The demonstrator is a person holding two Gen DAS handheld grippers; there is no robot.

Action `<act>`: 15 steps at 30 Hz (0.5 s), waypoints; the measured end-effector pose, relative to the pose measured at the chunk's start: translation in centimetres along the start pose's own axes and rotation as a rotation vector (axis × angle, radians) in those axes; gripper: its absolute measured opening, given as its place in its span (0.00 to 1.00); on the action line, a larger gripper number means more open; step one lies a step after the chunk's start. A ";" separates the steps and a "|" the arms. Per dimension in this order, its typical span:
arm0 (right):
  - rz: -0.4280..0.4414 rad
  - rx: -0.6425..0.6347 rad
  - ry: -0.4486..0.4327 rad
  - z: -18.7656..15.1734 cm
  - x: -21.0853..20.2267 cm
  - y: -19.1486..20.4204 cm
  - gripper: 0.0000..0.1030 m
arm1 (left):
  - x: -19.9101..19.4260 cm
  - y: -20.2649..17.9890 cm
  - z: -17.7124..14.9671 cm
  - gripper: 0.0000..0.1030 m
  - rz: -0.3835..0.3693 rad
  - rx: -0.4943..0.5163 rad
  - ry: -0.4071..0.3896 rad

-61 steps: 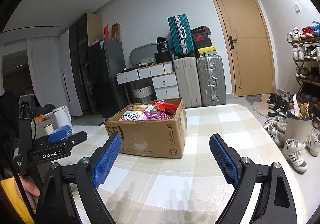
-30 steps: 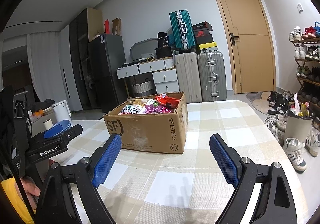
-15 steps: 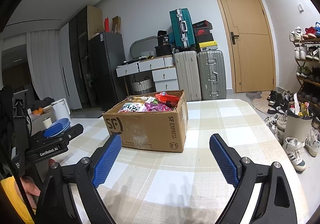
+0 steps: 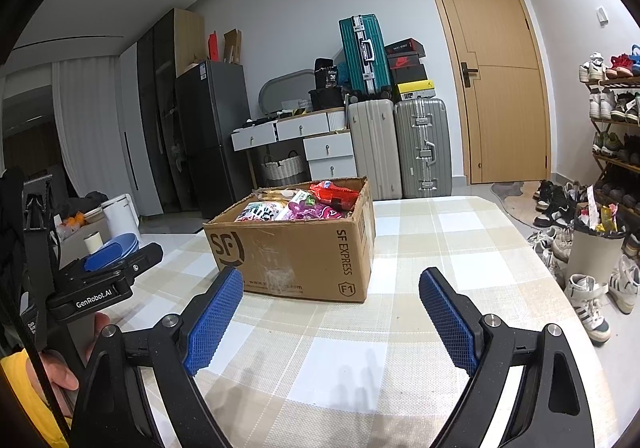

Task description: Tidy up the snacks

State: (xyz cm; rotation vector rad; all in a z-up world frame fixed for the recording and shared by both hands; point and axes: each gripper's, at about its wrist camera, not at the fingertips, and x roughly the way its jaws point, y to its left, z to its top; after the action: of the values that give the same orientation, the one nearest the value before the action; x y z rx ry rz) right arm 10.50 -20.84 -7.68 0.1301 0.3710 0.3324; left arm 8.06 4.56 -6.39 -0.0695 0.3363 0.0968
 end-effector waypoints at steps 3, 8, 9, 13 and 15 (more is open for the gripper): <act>0.001 0.000 -0.002 0.0 0.0 0.0 0.89 | 0.1 0.0 0.0 1.00 -0.003 -0.003 0.001; 0.000 -0.001 0.000 0.0 0.0 -0.1 0.89 | 0.1 0.1 0.0 1.00 0.000 -0.002 -0.004; -0.001 -0.003 0.001 -0.1 0.0 -0.1 0.89 | 0.2 0.1 0.0 1.00 0.000 0.000 -0.004; 0.002 -0.008 -0.001 -0.2 0.1 -0.3 0.89 | 0.3 0.2 0.0 1.00 -0.004 -0.003 0.002; 0.002 -0.009 0.000 -0.3 0.2 -0.4 0.89 | 0.4 0.1 0.1 1.00 -0.003 -0.001 0.011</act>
State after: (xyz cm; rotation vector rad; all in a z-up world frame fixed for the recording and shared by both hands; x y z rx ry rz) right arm 10.63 -21.12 -8.08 0.1218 0.3695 0.3363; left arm 8.44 4.69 -6.47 -0.0718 0.3472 0.0940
